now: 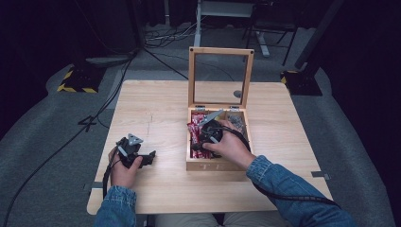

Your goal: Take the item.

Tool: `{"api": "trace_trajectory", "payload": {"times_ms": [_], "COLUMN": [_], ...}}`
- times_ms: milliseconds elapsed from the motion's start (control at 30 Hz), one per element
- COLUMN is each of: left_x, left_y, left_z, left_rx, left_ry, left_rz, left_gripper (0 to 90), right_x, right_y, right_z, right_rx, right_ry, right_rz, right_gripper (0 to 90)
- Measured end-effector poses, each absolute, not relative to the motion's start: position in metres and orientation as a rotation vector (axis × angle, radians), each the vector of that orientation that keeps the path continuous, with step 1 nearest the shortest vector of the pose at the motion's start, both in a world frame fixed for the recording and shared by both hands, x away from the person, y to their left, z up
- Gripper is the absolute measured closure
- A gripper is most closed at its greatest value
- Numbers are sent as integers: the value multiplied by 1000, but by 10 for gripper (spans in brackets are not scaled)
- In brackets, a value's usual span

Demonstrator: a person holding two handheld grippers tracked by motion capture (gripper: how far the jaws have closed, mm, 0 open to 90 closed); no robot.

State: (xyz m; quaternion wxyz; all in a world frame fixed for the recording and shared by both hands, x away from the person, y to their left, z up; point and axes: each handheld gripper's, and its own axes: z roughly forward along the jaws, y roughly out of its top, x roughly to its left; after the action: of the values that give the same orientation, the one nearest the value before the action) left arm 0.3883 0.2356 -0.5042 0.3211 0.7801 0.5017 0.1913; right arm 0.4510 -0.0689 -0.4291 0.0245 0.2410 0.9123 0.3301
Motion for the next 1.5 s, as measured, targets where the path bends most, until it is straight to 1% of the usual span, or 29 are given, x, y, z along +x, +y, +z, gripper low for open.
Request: {"api": "trace_trajectory", "payload": {"times_ms": [133, 233, 433, 667, 967, 1400, 1500], "left_x": [388, 388, 388, 388, 388, 388, 388], "left_y": [236, 236, 236, 236, 236, 236, 236], "left_z": [-504, -504, -504, -504, -504, -504, -504], "left_rx": [2050, 2049, 2050, 2049, 2050, 2050, 2050], "left_ry": [1317, 1318, 1317, 1318, 1318, 1317, 1317], "left_rz": [502, 502, 502, 502, 503, 503, 503], "left_gripper": [147, 146, 146, 147, 147, 146, 146], "right_x": [450, 450, 452, 447, 445, 447, 448], "right_y": [-68, -68, -72, -71, -78, -102, -113], "right_z": [-429, -429, -426, -419, -393, -360, -351], "right_rx": [725, 731, 873, 873, 850, 850, 858], "right_ry": [2838, 2839, 2875, 2866, 2801, 2715, 2686], "right_rz": [996, 993, 1096, 1132, 1219, 1299, 1308], "right_gripper": [616, 678, 802, 813, 812, 812, 813]}}
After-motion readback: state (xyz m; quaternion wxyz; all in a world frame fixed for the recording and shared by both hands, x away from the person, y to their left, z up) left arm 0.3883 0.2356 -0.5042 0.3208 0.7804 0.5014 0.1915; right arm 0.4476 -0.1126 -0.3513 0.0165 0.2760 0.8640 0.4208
